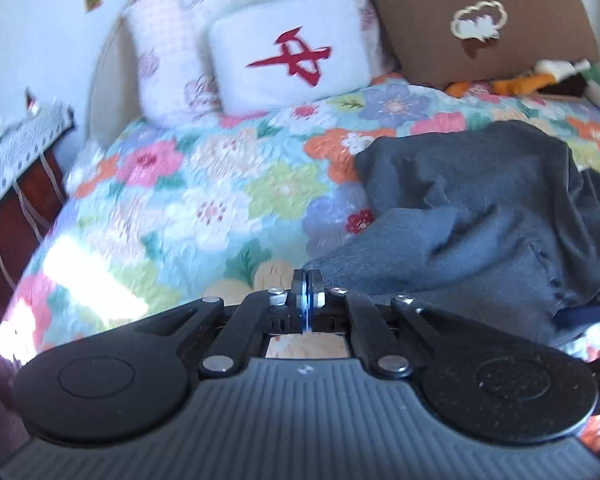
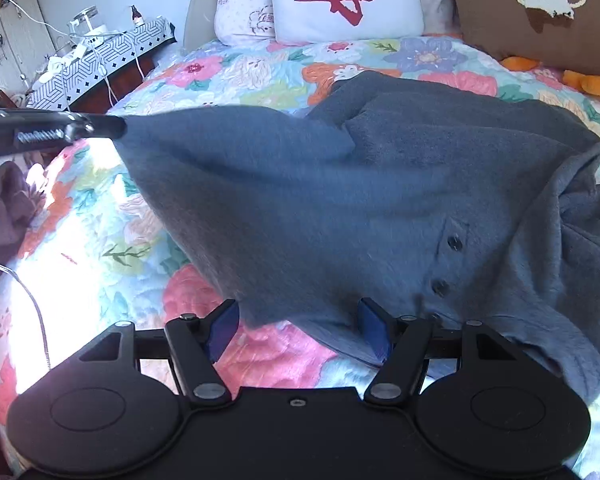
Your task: Fold clothes
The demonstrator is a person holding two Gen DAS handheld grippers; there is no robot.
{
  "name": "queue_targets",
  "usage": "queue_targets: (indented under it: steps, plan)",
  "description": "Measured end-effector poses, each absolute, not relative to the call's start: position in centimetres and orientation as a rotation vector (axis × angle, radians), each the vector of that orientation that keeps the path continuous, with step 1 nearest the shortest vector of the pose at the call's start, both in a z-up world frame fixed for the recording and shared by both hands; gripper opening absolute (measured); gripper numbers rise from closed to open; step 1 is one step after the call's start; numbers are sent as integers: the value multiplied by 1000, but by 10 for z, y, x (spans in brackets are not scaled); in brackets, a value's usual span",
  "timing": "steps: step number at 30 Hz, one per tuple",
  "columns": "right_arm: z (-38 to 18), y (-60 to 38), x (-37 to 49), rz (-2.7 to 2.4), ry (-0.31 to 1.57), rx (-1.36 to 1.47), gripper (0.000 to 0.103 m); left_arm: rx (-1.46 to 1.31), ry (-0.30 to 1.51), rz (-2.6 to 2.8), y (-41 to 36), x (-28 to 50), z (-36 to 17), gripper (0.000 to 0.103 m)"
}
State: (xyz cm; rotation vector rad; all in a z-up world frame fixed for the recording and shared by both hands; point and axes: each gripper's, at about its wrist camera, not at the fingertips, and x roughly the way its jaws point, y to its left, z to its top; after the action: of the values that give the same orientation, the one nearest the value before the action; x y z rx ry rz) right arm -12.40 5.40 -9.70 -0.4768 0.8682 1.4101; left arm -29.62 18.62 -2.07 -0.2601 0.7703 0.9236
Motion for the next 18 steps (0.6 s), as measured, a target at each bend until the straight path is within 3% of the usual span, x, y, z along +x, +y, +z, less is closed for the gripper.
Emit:
queue_targets:
  steps: [6,12,15,17,18]
  plan:
    - [-102,59,-124,1377,874,-521,71,-471,1111,974,202,-317,-110,0]
    - [-88,50,-97,1271,896,-472,71,-551,1006,969,221,-329,-87,2]
    - [-66,34,-69,1207,899,-374,73,-523,923,867,214,-310,-61,12]
    - [-59,22,-50,1168,901,-339,84,-525,895,795,210,-295,-51,30]
    - [-58,17,-43,1135,907,-336,88,-531,901,771,207,-286,-48,33]
